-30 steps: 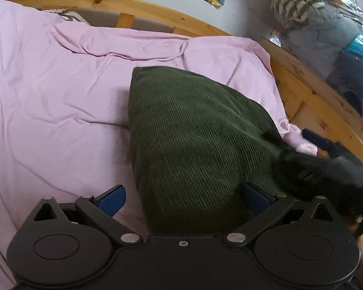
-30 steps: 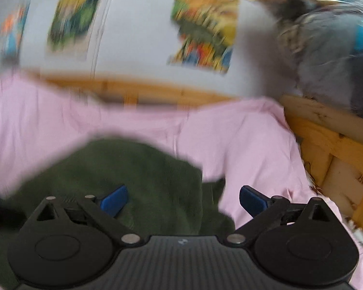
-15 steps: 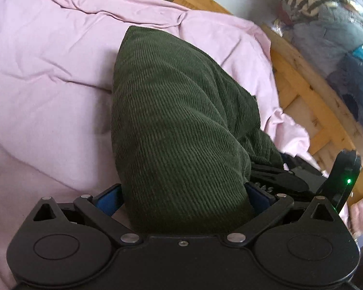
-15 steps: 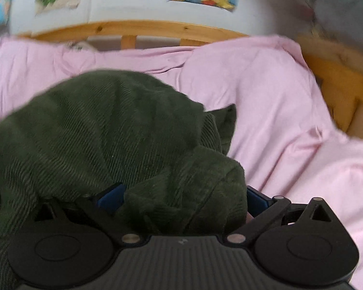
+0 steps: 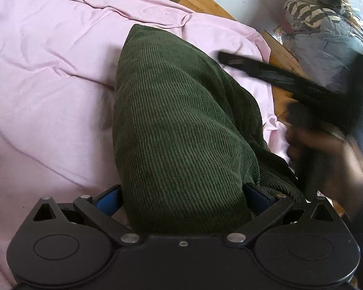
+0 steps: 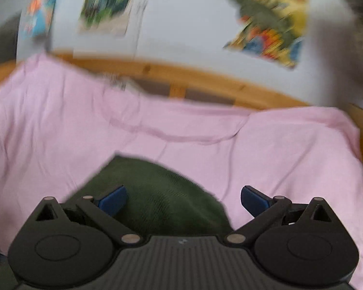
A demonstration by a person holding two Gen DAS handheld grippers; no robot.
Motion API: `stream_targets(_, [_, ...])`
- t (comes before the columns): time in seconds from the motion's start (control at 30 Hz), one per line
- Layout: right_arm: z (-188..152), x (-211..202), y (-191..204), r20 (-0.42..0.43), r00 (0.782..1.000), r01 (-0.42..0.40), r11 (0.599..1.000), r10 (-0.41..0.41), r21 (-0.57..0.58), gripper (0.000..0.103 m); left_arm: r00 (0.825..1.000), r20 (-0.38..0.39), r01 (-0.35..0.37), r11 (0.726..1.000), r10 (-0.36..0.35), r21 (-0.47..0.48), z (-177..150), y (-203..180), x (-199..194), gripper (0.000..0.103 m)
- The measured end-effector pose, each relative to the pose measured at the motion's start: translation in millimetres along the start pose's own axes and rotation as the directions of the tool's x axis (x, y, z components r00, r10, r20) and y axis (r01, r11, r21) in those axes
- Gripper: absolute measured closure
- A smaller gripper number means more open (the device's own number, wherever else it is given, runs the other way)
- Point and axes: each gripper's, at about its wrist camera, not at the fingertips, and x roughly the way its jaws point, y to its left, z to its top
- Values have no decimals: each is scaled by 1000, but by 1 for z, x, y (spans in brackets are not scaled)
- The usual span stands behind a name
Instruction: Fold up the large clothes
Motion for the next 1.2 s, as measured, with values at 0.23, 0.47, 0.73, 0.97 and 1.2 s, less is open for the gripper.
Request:
stream_targets(0.23, [-41,53,6,-29,999,24,995,-22,93,1,1000,0,-10,1000,10,-12,3,3,7,1])
stream_targets(0.47, [-52,65,-9,-51,998,49,987,-41,156,1,1000,15,-21,999,20,39,3,-3,16,1])
stream_targets(0.73, [-30,14,-8,-37,998,62,982,-57,179,1,999,36,34,998,-32,-52,8,10,-9,1])
stream_targets(0.97, [-22,-85,26,88,996,3,979,-21,203,1,946,318,-8,986,62,-168,8,31,-77,1])
stream_targets(1.2, [-76,-105,81,144,989,26,999,-29,28,1,943,286,-78,946,173,-314,3,51,-81,1])
